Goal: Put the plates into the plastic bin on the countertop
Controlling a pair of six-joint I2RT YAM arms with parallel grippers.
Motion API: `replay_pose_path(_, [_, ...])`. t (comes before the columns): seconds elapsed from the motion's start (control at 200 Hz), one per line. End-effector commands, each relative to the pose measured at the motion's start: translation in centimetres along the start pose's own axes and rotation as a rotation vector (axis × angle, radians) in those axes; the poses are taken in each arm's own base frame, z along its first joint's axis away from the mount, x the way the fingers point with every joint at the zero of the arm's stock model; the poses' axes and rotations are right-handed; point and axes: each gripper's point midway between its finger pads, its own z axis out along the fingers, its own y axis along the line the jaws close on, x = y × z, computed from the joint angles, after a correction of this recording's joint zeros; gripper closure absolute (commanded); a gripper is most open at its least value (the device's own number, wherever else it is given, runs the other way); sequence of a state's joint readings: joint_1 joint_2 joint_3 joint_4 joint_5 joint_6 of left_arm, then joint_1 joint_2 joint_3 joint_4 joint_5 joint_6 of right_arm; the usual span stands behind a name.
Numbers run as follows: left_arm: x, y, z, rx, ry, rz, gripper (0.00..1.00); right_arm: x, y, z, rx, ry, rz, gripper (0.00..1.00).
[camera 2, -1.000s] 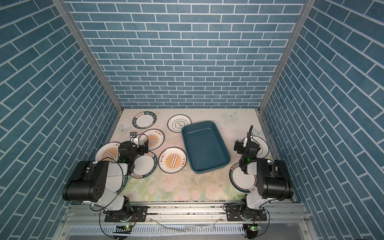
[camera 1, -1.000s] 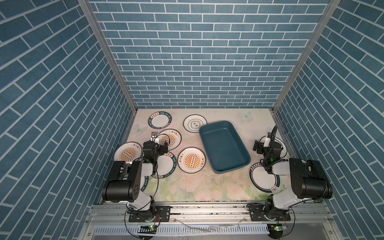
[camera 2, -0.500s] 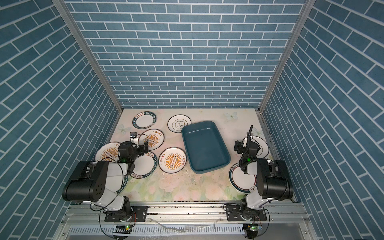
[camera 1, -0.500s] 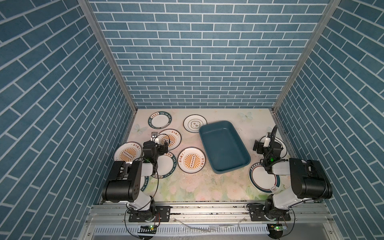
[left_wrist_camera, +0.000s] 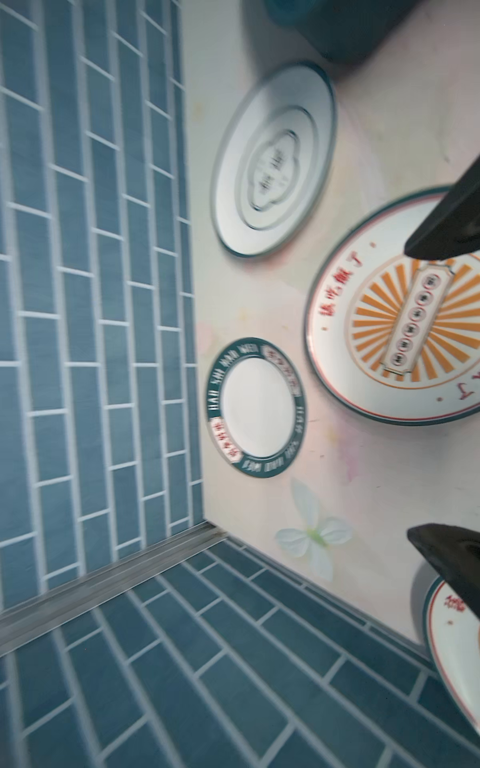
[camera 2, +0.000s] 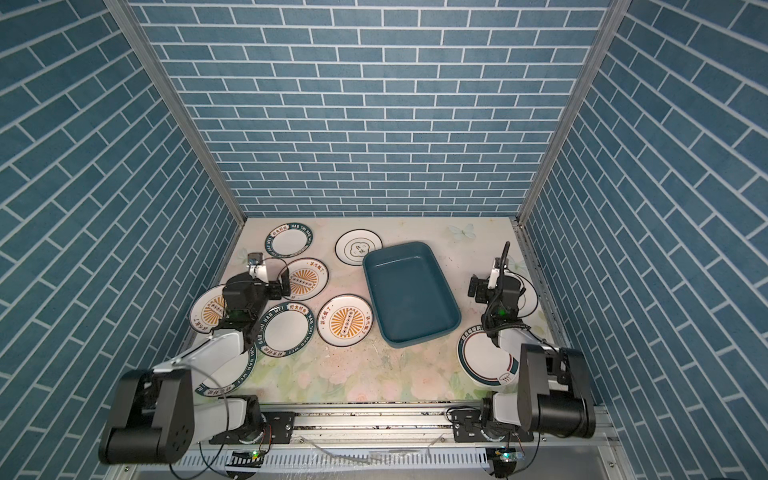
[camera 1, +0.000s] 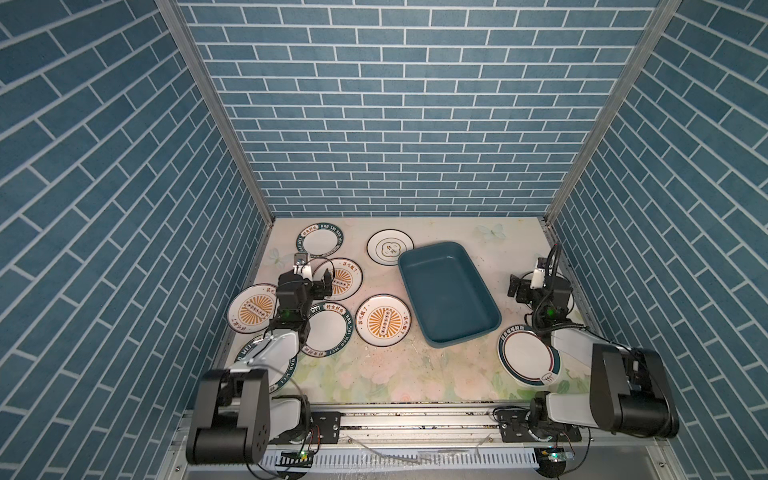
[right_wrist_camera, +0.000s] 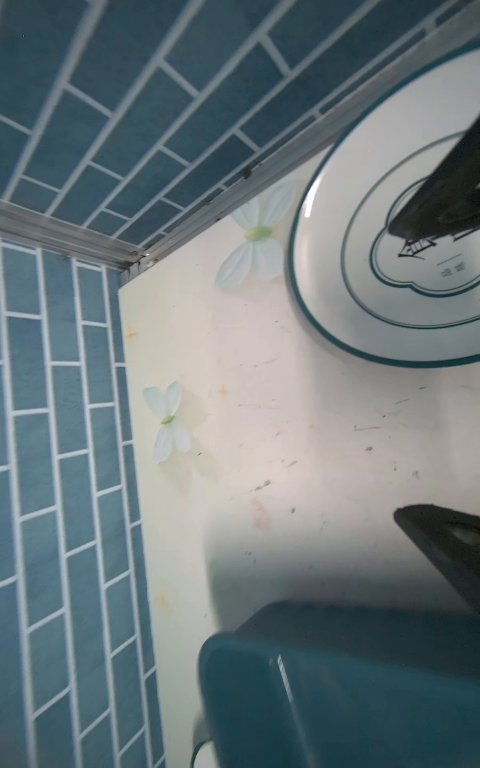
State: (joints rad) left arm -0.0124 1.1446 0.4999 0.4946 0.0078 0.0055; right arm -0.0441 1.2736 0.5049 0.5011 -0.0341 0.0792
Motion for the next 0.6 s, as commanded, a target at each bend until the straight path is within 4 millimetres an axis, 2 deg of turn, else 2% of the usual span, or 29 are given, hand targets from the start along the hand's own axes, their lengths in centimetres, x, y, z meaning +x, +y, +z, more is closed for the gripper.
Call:
replay_pose_path(0.0, [-3.0,-1.5,-2.8,0.084,0.036,-0.173,0.00,-2.7,2.4,-2.8,-0.122,0.078,0.137,0.01])
replay_pose_path(0.07, [-5.0,-3.2,-4.4,0.176,0.053,-0.298,0.00,-3.9,4.0,-4.8,-0.193,0.119,0.263,0.01])
replay_pose_path(0.105, [-5.4,-4.2,-5.1,0.224,0.078,-0.357,0.00,-4.2,4.8,-5.8,-0.231,0.139,0.323,0.01])
replay_pose_path(0.135, [-4.9,-5.1,-5.7,0.253,0.118,-0.411,0.00,-4.4,5.7,-6.6,-0.267,0.155,0.385,0.01])
replay_pose_path(0.145, [-5.7,-5.4,-6.0,0.268,0.110,-0.424,0.00,-4.5,6.1,-6.9,-0.283,0.160,0.399,0.01])
replay_pose_path(0.16, [-5.9,-5.9,-6.3,0.285,0.122,-0.447,0.00,-4.4,6.6,-7.3,-0.308,0.173,0.431,0.01])
replay_pose_path(0.21, [-5.9,-7.9,-7.4,0.374,0.163,-0.512,0.00,-4.5,8.5,-8.7,-0.396,0.203,0.506,0.01])
replay_pose_path(0.34, [-5.5,-13.4,-10.2,0.566,0.248,-0.608,0.00,-2.9,13.6,-12.0,-0.559,0.329,0.616,0.01])
replay_pose_path(0.375, [-3.8,-14.8,-10.8,0.596,0.304,-0.624,0.00,-2.4,14.8,-12.7,-0.590,0.343,0.632,0.01])
replay_pose_path(0.5, [-1.3,-18.8,-13.2,0.687,0.426,-0.689,0.00,-0.9,18.1,-14.9,-0.666,0.372,0.678,0.01])
replay_pose_path(0.595, [0.2,-20.9,-14.8,0.714,0.458,-0.722,0.00,-0.1,20.2,-16.2,-0.694,0.396,0.681,0.01])
